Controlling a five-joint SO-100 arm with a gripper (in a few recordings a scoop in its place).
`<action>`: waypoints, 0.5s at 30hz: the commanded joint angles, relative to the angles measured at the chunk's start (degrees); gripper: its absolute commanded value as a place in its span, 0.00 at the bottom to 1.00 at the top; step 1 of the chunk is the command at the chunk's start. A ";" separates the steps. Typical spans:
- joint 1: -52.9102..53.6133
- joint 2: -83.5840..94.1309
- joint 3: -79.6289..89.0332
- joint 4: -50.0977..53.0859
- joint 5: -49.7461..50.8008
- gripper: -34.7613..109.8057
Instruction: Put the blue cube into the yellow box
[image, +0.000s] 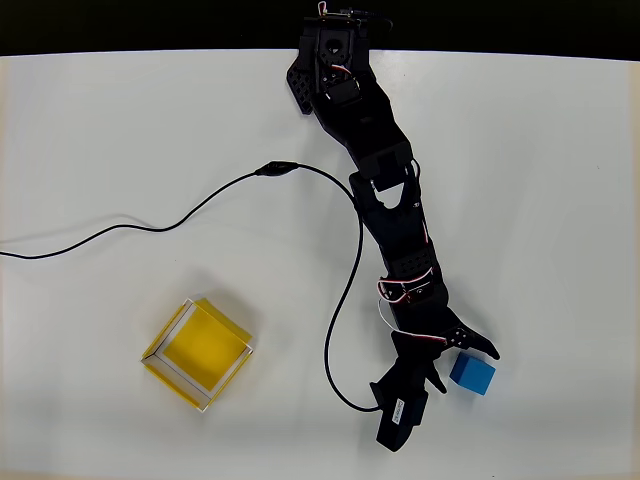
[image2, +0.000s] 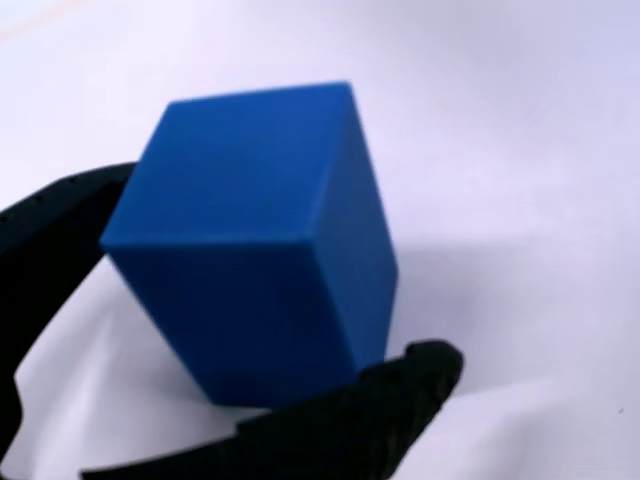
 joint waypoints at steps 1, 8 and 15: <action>-0.79 3.08 -7.82 -0.70 -0.97 0.55; -1.14 1.41 -9.32 -0.79 -2.37 0.50; -1.23 0.79 -9.76 -1.23 -2.90 0.46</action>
